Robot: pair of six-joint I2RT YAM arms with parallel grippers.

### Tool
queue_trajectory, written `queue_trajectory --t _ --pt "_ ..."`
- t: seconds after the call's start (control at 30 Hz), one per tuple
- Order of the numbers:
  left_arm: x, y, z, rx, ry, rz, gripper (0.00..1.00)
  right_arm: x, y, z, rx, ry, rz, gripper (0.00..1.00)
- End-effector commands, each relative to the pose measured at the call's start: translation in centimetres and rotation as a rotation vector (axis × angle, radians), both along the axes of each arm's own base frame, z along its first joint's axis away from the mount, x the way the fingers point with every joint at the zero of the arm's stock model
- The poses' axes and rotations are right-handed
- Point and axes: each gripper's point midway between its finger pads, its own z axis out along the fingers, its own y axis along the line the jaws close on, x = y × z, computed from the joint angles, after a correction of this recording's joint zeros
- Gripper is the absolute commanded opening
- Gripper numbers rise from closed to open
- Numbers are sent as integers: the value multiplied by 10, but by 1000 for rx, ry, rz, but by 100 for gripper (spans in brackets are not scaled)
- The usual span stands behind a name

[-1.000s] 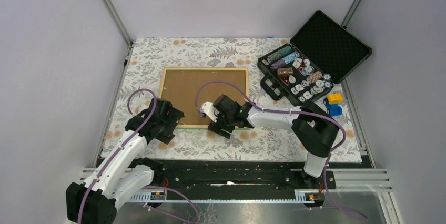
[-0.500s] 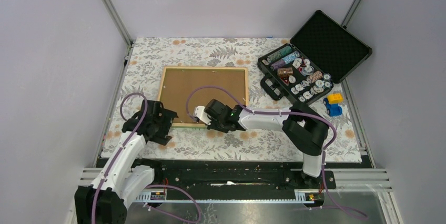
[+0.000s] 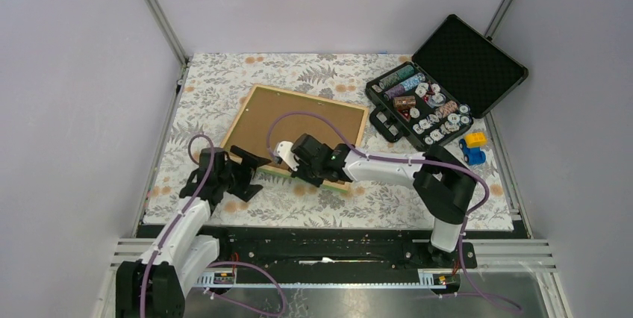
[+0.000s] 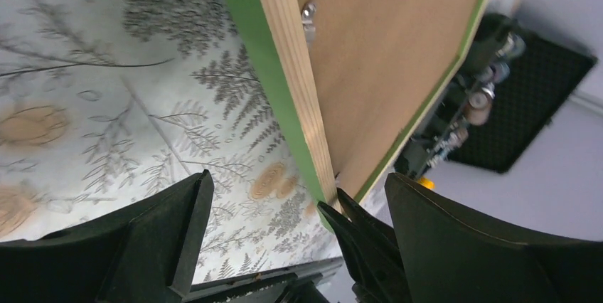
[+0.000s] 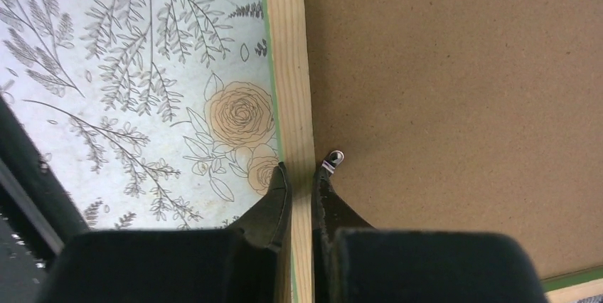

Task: Put the photo into the frame

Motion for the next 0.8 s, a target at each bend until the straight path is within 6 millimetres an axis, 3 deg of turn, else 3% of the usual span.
queue_trajectory --t 0.0,0.27,0.47,0.57,0.77 --pt "20 -25 40 -169 -282 -91 99 11 29 69 229 -12 -65 0" --pt "27 -33 53 -285 -413 -89 97 14 37 93 329 27 -103 0" --pt "35 -34 62 -298 -466 -94 90 15 39 104 372 42 -120 0" --pt "39 -34 61 -288 -465 -102 84 17 38 109 391 48 -135 0" --pt "42 -33 58 -272 -460 -94 84 18 40 118 422 51 -142 0"
